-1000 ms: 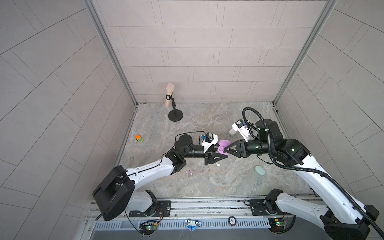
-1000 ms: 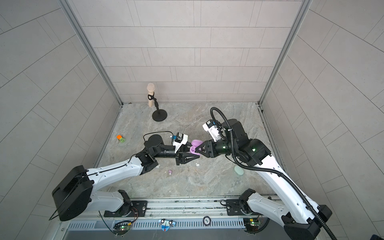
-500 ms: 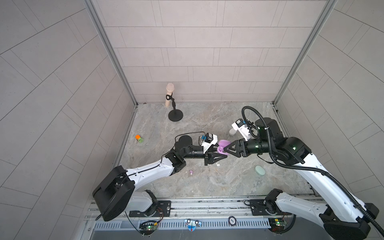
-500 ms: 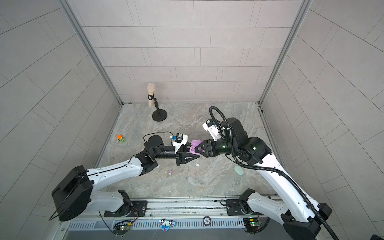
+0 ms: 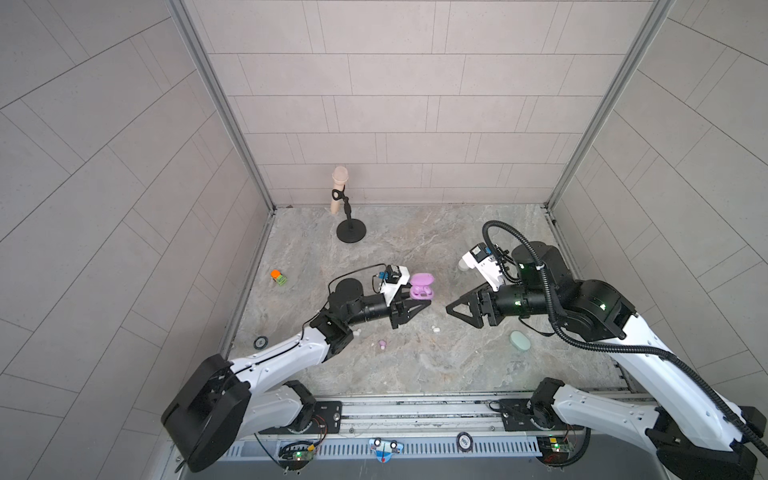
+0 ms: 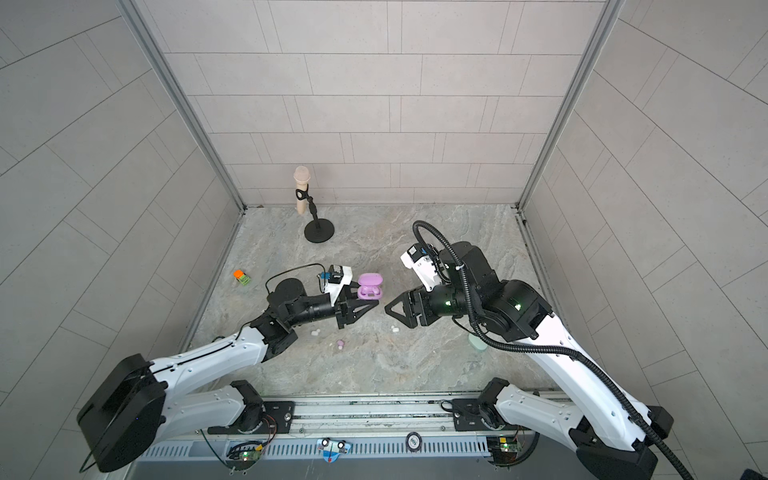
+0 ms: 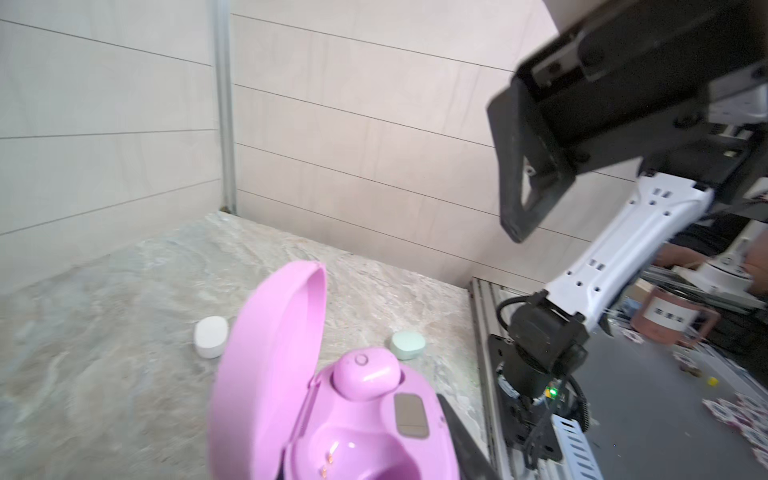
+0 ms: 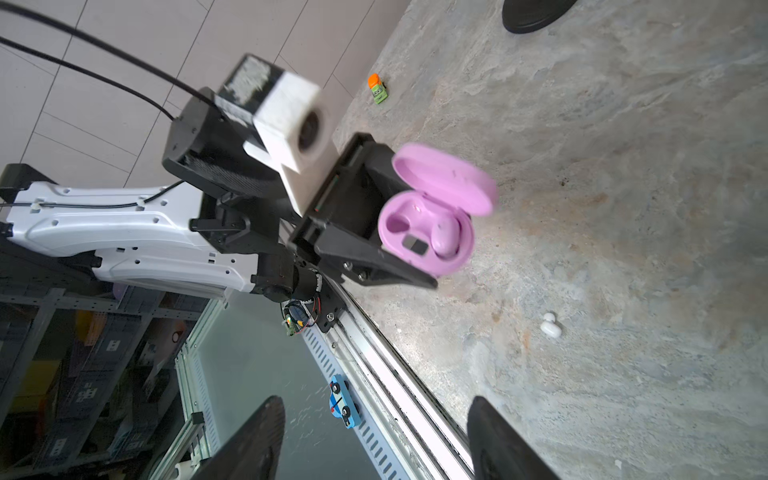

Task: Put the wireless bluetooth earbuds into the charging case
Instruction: 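Open the right gripper and withdraw it while the left gripper raises the case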

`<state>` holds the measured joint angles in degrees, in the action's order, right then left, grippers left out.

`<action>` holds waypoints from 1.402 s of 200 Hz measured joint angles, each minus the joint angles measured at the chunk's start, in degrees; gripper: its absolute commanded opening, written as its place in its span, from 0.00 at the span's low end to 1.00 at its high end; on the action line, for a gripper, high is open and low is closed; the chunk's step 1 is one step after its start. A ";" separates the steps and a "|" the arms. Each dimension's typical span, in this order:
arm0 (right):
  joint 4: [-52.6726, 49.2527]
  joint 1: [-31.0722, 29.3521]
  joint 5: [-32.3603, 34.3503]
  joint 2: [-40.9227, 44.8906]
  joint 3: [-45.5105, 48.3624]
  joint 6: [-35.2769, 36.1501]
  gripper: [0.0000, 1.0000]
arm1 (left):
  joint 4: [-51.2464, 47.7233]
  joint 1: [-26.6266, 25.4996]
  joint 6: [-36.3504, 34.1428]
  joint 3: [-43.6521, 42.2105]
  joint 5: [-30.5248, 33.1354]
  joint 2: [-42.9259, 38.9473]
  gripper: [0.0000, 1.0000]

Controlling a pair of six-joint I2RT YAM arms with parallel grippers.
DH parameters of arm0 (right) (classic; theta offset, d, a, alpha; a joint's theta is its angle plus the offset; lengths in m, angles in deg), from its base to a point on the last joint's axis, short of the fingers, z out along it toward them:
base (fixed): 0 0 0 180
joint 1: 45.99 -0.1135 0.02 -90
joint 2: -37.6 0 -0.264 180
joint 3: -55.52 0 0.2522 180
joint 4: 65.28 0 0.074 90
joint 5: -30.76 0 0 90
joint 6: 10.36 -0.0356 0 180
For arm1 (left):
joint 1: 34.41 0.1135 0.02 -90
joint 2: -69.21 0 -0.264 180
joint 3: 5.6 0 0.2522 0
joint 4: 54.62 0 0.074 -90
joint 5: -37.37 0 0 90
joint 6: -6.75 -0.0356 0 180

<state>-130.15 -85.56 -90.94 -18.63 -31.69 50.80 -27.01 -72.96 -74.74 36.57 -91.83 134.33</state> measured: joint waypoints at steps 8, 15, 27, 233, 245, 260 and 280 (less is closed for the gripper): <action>0.31 -0.35 0.87 0.90 1.88 -0.09 0.74 | -1.09 1.25 -0.02 -0.50 1.03 -1.86 0.17; 0.44 -0.81 1.66 1.44 3.56 -0.26 0.75 | -2.08 2.29 -0.09 -0.83 1.84 -3.45 0.17; 1.01 -2.45 3.41 1.62 6.23 -0.46 0.75 | -3.93 4.15 -0.24 -1.07 3.15 -5.95 0.17; 8.22 -28.57 33.64 -55.63 -10.56 7.04 0.74 | -18.47 27.91 -3.52 9.29 -1.90 -5.92 0.17; 6.80 -28.65 34.71 -57.51 -12.55 7.06 0.74 | -18.18 28.13 -3.39 9.29 -2.25 -5.42 0.17; 5.27 -28.63 35.91 -59.45 -14.84 7.17 0.74 | -17.70 28.48 -3.08 9.29 -2.84 -4.63 0.17; 3.15 -28.50 37.31 -61.96 -17.90 7.45 0.74 | -17.46 28.79 -2.71 9.29 -3.26 -3.67 0.17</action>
<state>-127.00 -114.06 -53.64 -80.59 -49.59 58.26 -44.48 -44.17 -77.45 45.86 -95.08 130.66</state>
